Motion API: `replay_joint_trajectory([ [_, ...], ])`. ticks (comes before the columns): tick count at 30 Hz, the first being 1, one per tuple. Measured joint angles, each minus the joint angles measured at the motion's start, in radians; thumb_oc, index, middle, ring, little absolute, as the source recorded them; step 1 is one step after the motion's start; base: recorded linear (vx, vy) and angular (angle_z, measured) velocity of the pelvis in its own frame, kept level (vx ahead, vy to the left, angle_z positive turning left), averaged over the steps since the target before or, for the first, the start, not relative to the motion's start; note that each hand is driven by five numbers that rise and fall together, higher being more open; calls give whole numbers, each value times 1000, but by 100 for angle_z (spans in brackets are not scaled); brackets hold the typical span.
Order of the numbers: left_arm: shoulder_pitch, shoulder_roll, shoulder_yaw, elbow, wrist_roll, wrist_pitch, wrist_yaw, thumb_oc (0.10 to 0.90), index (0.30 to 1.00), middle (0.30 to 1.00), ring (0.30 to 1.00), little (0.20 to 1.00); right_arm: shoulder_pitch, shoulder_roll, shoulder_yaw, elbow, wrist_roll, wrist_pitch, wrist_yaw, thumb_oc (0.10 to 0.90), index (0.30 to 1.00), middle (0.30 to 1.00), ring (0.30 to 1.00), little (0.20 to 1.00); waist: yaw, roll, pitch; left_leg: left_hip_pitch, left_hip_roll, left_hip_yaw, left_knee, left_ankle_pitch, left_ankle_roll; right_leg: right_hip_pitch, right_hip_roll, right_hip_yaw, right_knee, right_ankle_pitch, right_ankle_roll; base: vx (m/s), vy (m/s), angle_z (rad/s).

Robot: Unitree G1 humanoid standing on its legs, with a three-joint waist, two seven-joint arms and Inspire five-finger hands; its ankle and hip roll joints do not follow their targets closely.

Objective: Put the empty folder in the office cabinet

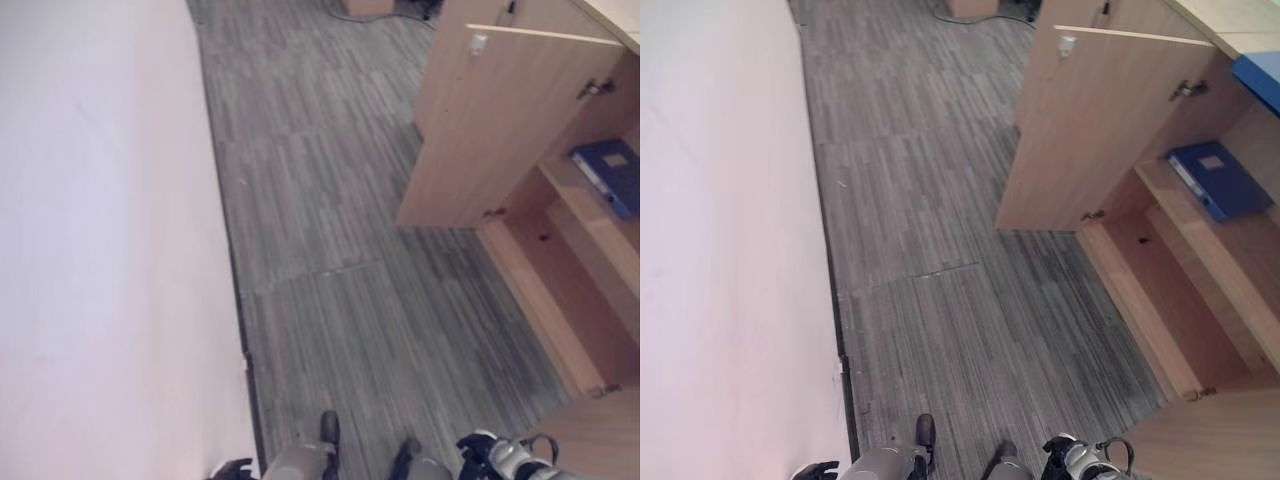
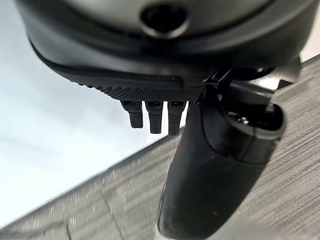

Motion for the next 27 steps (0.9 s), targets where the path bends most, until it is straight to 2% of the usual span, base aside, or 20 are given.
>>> replay_joint_trajectory([
  [1, 1, 2, 7, 0, 0, -1, 1, 800, 900, 900, 900, 900, 0, 2, -3, 2, 0, 0, -1, 800, 900, 900, 900, 900, 4, -1, 2, 8, -1, 4, -3, -1, -2, 4, 1, -25, -19, 8, 8, 130, -108, -38],
  [2, 4, 12, 39, -4, 0, -1, 3, 800, 900, 900, 900, 900, 12, 2, -21, 3, 6, 1, -4, 800, 900, 900, 900, 900, 8, -13, 3, 51, -3, 34, -23, -7, -22, 31, 5, -159, -129, 65, 8, 175, -186, -64],
  [3, 27, 22, 82, -17, -1, -8, 2, 800, 900, 900, 900, 900, 18, 15, -27, 4, 8, 2, -9, 800, 900, 900, 900, 900, 27, -31, 0, 88, -2, 64, -37, -8, -51, 52, -3, -283, -167, 103, 3, 188, -201, -72],
  [4, 32, 25, 103, -18, -1, -7, 1, 800, 900, 900, 900, 900, 30, 17, -34, 4, 8, -1, -8, 800, 900, 900, 900, 900, 33, -38, -5, 94, 3, 71, -36, -15, -62, 64, -3, -316, -181, 137, 9, 152, -154, -60],
  [6, 35, 29, 143, -13, -1, -3, 1, 800, 900, 900, 900, 900, 43, 18, -55, 3, 24, -6, -7, 800, 900, 900, 900, 900, 32, -44, -9, 98, 17, 77, -34, -19, -85, 64, 10, -321, -183, 189, 9, 145, -63, -15],
  [7, 34, 30, 149, -14, -1, -1, 2, 800, 900, 900, 900, 900, 45, 18, -63, 4, 32, -5, -6, 800, 900, 900, 900, 900, 34, -46, -9, 99, 22, 78, -34, -19, -86, 66, 15, -317, -185, 199, -9, 273, -82, -10],
  [9, 49, 26, 156, -3, -1, -3, 1, 800, 900, 900, 900, 900, 43, 20, -66, 1, 45, -9, -4, 800, 900, 900, 900, 900, 47, -43, -13, 131, 35, 83, -50, -22, -103, 85, 47, -309, -189, 180, -107, 314, -130, -27],
  [10, 58, 15, 162, 21, -1, 3, 1, 800, 900, 900, 900, 900, 67, 15, -71, 14, 49, -15, -4, 800, 900, 900, 900, 900, 45, -24, -53, 142, 69, 78, -54, -45, -154, 88, 70, -308, -166, 149, -157, 314, -179, -11],
  [12, 73, 0, 165, 28, -2, 2, 2, 800, 900, 900, 900, 900, 95, 0, -85, 14, 50, -39, -6, 800, 900, 900, 900, 900, 41, -1, -89, 147, 102, 64, -43, -61, -174, 78, 60, -316, -70, 81, -149, 309, -168, 19],
  [14, 84, -2, 160, 30, -2, 5, 3, 800, 900, 900, 900, 900, 126, -9, -84, 15, 50, -34, -5, 800, 900, 900, 900, 900, 36, -8, -128, 147, 123, 41, -41, -74, -176, 69, 39, -337, 20, 18, -170, 243, -136, 33],
  [15, 84, -2, 143, 33, -2, 5, 3, 800, 900, 900, 900, 900, 138, -10, -85, 19, 50, -33, -5, 800, 900, 900, 900, 900, 34, -12, -137, 147, 128, 27, -40, -81, -178, 62, 19, -345, 71, -15, -172, 226, -169, 51],
  [16, 76, -3, 121, 34, -3, 4, 3, 800, 900, 900, 900, 900, 153, -12, -99, 18, 50, -34, -8, 800, 900, 900, 900, 900, 17, -22, -141, 142, 131, -3, -41, -80, -181, 34, -29, -348, 182, -61, -184, 161, -132, 60],
  [17, 68, -3, 105, 31, -3, 4, 4, 800, 900, 900, 900, 900, 154, -13, -114, 18, 50, -33, -8, 800, 900, 900, 900, 900, 7, -25, -140, 140, 135, -18, -42, -72, -188, 17, -54, -348, 243, -75, -186, 143, -119, 62],
  [18, 59, -5, 91, 25, -4, 4, 6, 800, 900, 900, 900, 900, 153, -14, -117, 18, 51, -33, -8, 800, 900, 900, 900, 900, 3, -15, -132, 137, 143, -31, -43, -65, -196, -8, -83, -350, 321, -89, -170, 89, -65, 38],
  [20, 55, -3, 86, 13, -4, 4, 24, 800, 900, 900, 900, 900, 152, -12, -118, 18, 58, -32, -9, 800, 900, 900, 900, 900, 0, -25, -132, 131, 152, -41, -38, -71, -190, -21, -112, -359, 334, -122, -138, 136, -93, 24],
  [21, 53, -4, 83, 11, -4, 4, 24, 800, 900, 900, 900, 900, 150, -13, -117, 17, 58, -32, -11, 800, 900, 900, 900, 900, -3, -33, -136, 124, 152, -43, -35, -72, -191, -14, -110, -364, 333, -132, -165, 133, -99, 18],
  [22, 54, -4, 75, 8, -4, 2, 24, 800, 900, 900, 900, 900, 145, -15, -117, 12, 58, -32, -13, 800, 900, 900, 900, 900, -3, -29, -130, 122, 150, -30, -31, -71, -192, -9, -103, -367, 316, -150, -218, 127, -117, 5],
  [23, 51, -11, 66, 2, -5, 0, 24, 800, 900, 900, 900, 900, 141, -22, -116, 10, 58, -32, -18, 800, 900, 900, 900, 900, -10, -15, -120, 129, 153, -22, -32, -73, -196, -4, -96, -366, 316, -161, -237, 114, -124, -3],
  [25, 40, -18, 52, -5, -4, 3, 23, 800, 900, 900, 900, 900, 117, -46, -107, 8, 57, -32, -22, 800, 900, 900, 900, 900, -25, 19, -93, 142, 167, -23, -40, -68, -216, -5, -106, -369, 363, -162, -236, 120, -126, 4],
  [27, 14, -4, 27, -5, -3, 1, 31, 800, 900, 900, 900, 900, 108, -61, -110, 5, 58, -34, -20, 800, 900, 900, 900, 900, -46, 30, -73, 142, 178, -27, -51, -66, -232, -25, -121, -366, 421, -178, -219, 149, -126, 8],
])
